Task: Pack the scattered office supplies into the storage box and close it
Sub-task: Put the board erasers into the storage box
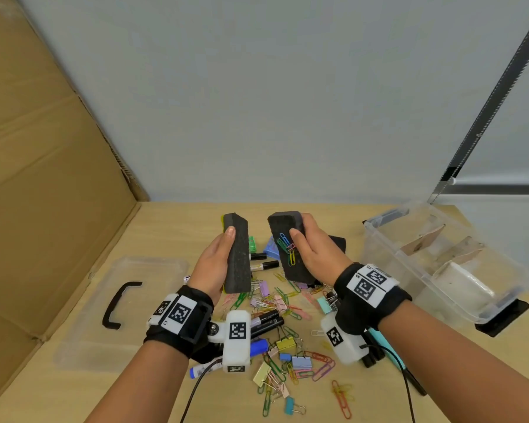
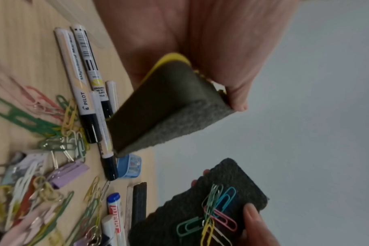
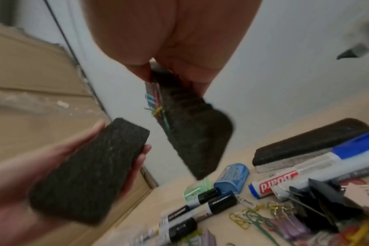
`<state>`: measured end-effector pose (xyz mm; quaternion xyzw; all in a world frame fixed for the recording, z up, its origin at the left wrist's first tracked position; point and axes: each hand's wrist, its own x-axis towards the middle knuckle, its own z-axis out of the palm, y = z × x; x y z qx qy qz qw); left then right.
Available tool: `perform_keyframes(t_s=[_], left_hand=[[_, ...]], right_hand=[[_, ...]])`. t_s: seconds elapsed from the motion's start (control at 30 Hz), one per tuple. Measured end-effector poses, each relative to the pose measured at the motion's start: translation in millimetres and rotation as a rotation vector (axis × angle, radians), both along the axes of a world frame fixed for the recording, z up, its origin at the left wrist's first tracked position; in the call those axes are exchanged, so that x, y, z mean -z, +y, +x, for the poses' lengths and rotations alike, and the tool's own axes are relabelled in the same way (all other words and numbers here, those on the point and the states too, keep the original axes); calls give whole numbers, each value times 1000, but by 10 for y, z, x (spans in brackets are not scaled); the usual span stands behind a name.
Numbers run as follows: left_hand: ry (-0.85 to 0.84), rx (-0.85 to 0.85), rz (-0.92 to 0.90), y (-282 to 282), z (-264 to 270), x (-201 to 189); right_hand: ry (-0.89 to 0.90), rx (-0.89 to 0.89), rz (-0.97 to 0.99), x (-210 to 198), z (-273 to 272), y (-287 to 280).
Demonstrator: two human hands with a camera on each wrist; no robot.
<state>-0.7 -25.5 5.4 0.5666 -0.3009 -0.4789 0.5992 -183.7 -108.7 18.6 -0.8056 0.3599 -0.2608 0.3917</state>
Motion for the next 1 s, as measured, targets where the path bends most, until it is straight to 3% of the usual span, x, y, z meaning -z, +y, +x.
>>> perform_keyframes(t_s=[0.3, 0.5, 0.57, 0.77, 0.87, 1.0], left_hand=[[-40, 52, -26, -104, -165, 13], [59, 125, -5, -117, -335, -29], [78, 127, 2, -128, -350, -17], [120, 180, -21, -95, -395, 6], [156, 134, -12, -99, -362, -13], [206, 65, 9, -137, -292, -32]], right_hand=[[-425, 89, 507, -24, 60, -61], [-684, 161, 783, 56, 252, 29], [-653, 138, 733, 60, 266, 38], [-295, 144, 411, 87, 172, 16], [-258, 160, 282, 84, 116, 75], [-207, 167, -135, 127, 35, 291]])
